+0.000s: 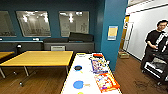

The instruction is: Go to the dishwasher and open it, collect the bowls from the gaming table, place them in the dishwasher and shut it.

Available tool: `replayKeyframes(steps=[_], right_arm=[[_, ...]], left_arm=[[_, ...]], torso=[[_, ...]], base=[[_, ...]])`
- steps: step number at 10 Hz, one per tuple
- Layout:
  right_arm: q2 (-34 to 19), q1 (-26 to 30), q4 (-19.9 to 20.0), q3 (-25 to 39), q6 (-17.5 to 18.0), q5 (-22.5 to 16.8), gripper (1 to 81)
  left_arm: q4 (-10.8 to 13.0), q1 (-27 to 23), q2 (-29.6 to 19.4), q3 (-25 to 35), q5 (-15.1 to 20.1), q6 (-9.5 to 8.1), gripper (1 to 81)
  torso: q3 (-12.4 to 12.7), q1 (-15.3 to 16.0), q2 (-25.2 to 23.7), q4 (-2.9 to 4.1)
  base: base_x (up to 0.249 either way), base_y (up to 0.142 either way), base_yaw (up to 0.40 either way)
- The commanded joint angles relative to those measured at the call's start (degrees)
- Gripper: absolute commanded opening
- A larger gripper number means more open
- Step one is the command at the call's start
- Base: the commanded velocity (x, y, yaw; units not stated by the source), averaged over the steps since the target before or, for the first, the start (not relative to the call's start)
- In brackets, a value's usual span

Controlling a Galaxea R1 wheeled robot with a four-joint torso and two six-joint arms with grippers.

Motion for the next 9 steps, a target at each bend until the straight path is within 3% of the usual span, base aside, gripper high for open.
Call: replayKeyframes(steps=[1,5,7,9], right_arm=[[-0.7,2.6,0.3,0.1,0.2,-2.5,81.1],[-3.0,1.9,0.6,3.1,0.4,-1.2,81.1],[-9.1,1.3,0.6,12.4,0.4,-1.1,81.1],[-19.8,0.6,0.7,28.8,2.9,0.5,81.1]], left_arm=[[0.4,-2.1,0.3,0.5,2.4,0.16,81.1],[-0.3,-2.0,-0.7,0.8,2.1,-0.19,81.1],[-0.3,-2.0,-3.0,4.5,1.7,-0.37,81.1],[-0.2,-2.0,-6.2,10.6,1.6,-0.37,81.1]], torso=[[0.0,0.0,0.0,0.00],[0.0,0.0,0.0,0.00],[0.0,0.0,0.0,0.00],[0.0,0.0,0.0,0.00]], base=[[0.000,0.000,0.000],[0.000,0.000,0.000],[0.000,0.000,0.000],[0.000,0.000,0.000]])
